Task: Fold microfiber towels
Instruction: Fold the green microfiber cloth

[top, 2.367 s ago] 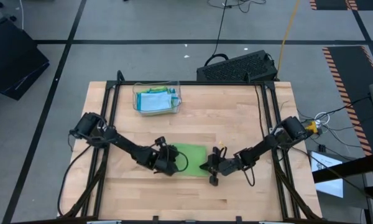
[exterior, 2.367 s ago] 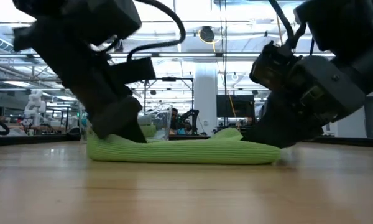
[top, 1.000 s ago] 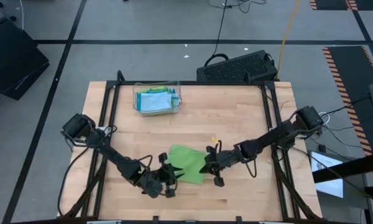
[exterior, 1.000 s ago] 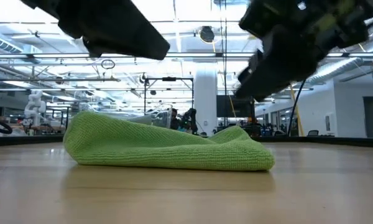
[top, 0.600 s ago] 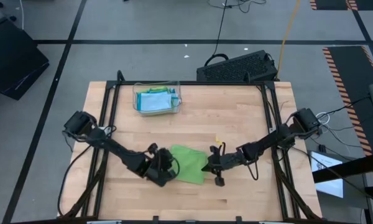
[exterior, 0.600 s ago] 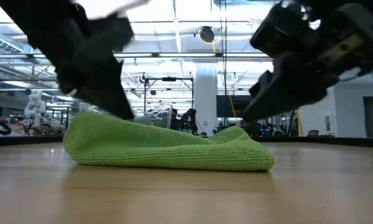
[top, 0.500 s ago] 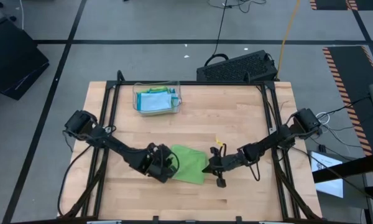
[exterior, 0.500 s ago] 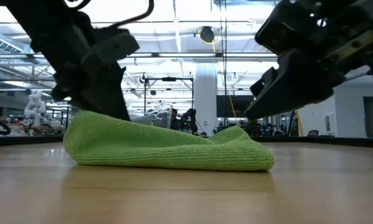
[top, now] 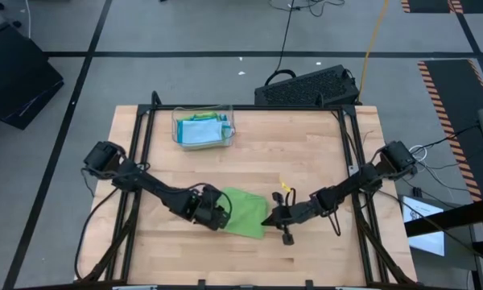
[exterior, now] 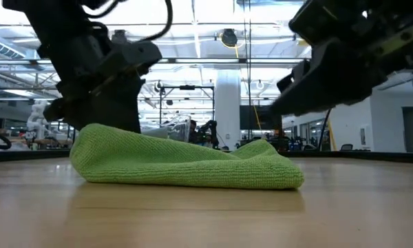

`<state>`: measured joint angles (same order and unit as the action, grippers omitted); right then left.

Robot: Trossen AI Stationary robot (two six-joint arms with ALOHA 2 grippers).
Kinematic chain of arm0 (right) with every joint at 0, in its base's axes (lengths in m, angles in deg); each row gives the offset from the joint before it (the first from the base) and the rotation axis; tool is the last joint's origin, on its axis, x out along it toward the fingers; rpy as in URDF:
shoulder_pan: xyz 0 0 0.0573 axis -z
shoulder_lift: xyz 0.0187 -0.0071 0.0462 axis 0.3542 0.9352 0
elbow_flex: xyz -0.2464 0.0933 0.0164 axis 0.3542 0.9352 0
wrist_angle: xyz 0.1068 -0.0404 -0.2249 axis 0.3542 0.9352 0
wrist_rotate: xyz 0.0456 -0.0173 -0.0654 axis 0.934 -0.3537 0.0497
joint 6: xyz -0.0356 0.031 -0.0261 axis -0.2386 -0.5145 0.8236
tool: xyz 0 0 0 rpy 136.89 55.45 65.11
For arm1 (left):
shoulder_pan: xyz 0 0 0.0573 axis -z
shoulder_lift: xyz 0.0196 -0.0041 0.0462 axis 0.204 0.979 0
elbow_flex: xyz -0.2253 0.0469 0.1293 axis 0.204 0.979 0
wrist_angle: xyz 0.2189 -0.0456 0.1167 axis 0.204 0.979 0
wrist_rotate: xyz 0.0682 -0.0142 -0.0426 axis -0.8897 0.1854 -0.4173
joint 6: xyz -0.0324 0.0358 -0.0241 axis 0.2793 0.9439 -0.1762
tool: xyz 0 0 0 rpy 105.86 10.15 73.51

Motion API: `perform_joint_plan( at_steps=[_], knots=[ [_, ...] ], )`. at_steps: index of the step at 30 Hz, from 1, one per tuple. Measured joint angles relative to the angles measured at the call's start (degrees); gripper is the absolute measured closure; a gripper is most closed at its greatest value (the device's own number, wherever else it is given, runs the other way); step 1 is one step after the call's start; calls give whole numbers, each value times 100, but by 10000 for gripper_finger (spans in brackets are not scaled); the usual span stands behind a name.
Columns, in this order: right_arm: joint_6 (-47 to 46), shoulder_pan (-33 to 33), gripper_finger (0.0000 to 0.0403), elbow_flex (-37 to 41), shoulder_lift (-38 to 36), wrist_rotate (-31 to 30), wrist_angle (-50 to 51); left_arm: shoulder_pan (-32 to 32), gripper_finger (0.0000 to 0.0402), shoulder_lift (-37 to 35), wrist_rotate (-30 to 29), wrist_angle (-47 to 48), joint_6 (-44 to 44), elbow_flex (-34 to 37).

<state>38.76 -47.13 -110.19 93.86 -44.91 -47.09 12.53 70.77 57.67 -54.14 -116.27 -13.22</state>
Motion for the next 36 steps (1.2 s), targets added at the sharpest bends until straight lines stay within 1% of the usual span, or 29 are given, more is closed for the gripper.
perform_joint_plan(
  at_steps=[3,7,10,13,16,19,23,26,27,29,31,32,33,34,36],
  knots=[
    [158,-119,403,-2,188,-28,-483,-65,235,8,92,-3,54,2],
    [137,-187,403,-156,750,-27,-1104,-121,288,8,190,-181,246,4],
    [55,-184,403,-397,1090,-27,-1135,-124,325,8,204,-232,390,2],
    [78,-186,403,-527,1270,-4,-1096,-119,342,-3,204,-70,419,2],
    [77,-186,403,-568,1329,-4,-1098,-125,337,-77,164,274,279,4],
    [79,-186,403,-570,1329,-24,-1101,-125,312,-73,165,376,130,9],
    [84,-182,403,-570,1329,-57,-1174,-125,278,-73,165,-11,244,9],
    [187,-180,403,-570,1329,-172,-1135,-125,272,-73,162,-291,617,8],
    [195,-180,403,-570,1329,-172,-1133,-125,277,-73,160,-324,748,7],
    [197,-180,403,-570,1329,-172,-1097,-125,302,-71,152,-397,1068,7],
    [207,-180,403,-570,1329,-172,-1038,-124,342,-71,-18,-448,1413,7],
    [209,-180,403,-570,1329,-170,-1040,-125,367,-71,-162,-455,1551,7],
    [213,-180,403,-570,1329,-169,-1051,-136,383,-82,-324,-451,1652,7],
    [221,-180,403,-570,1329,-165,-1057,-154,390,-105,-521,-425,1717,7],
    [230,-180,403,-570,1329,-157,-1043,-204,390,-130,-834,-453,1922,2]
  ],
)
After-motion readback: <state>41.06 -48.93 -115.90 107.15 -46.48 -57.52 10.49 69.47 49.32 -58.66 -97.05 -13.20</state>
